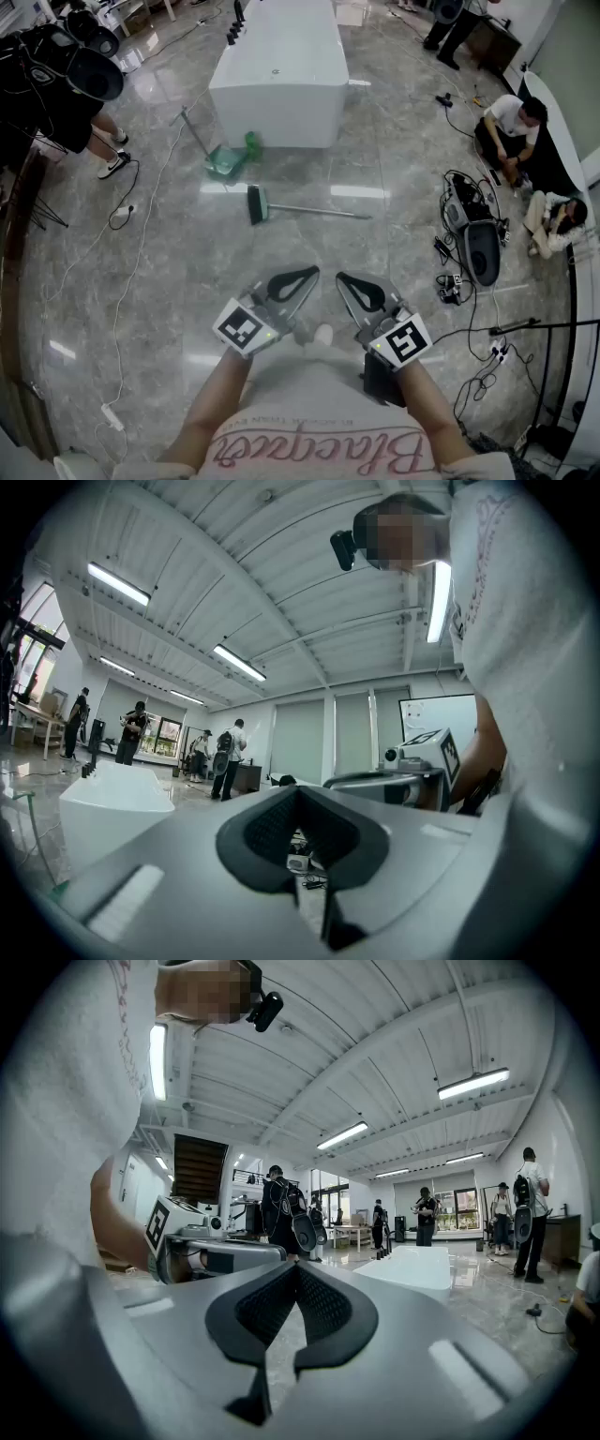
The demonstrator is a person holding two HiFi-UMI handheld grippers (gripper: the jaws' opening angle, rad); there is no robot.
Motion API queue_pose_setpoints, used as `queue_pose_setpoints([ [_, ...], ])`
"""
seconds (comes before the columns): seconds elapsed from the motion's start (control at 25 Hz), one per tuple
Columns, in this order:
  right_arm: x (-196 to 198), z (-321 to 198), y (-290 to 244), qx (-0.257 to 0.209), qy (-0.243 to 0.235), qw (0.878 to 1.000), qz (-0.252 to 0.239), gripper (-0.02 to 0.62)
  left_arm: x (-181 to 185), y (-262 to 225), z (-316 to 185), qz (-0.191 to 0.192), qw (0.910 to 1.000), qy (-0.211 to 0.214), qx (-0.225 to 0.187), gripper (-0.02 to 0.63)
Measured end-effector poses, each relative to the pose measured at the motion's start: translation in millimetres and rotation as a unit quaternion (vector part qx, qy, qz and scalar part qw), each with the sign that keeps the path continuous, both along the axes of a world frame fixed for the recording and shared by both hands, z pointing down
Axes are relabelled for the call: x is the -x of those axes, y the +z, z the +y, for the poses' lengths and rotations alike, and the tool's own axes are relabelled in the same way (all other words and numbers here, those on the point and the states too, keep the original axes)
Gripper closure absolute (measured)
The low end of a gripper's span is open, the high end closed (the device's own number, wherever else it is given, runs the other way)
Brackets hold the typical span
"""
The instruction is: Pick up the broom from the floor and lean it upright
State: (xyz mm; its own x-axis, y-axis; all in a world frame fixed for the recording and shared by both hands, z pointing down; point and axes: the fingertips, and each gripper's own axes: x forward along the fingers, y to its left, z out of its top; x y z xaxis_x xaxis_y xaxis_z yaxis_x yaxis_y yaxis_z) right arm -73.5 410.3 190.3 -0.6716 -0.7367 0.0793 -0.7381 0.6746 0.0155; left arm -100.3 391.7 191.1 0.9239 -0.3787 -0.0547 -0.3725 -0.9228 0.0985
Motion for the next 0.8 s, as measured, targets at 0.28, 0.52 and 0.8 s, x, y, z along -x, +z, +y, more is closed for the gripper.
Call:
queue_pose_setpoints([
  [0.28, 0, 2, 0, 0.001, 0.002, 1.000, 0.007, 0.594, 0, -2, 1, 0.000, 1.0000, 0.003, -0.003, 0.607],
  [0.52, -7, 7, 4, 0.000, 0.015, 1.000, 0.006, 0.594, -3, 1, 3, 0.001, 1.0000, 0.006, -0.007, 0.606],
  [0.8, -36, 5, 3, -0.002, 0.014, 1.000, -0.012, 0.594, -28, 10, -6, -0.003, 1.0000, -0.004, 0.008, 0.606],
])
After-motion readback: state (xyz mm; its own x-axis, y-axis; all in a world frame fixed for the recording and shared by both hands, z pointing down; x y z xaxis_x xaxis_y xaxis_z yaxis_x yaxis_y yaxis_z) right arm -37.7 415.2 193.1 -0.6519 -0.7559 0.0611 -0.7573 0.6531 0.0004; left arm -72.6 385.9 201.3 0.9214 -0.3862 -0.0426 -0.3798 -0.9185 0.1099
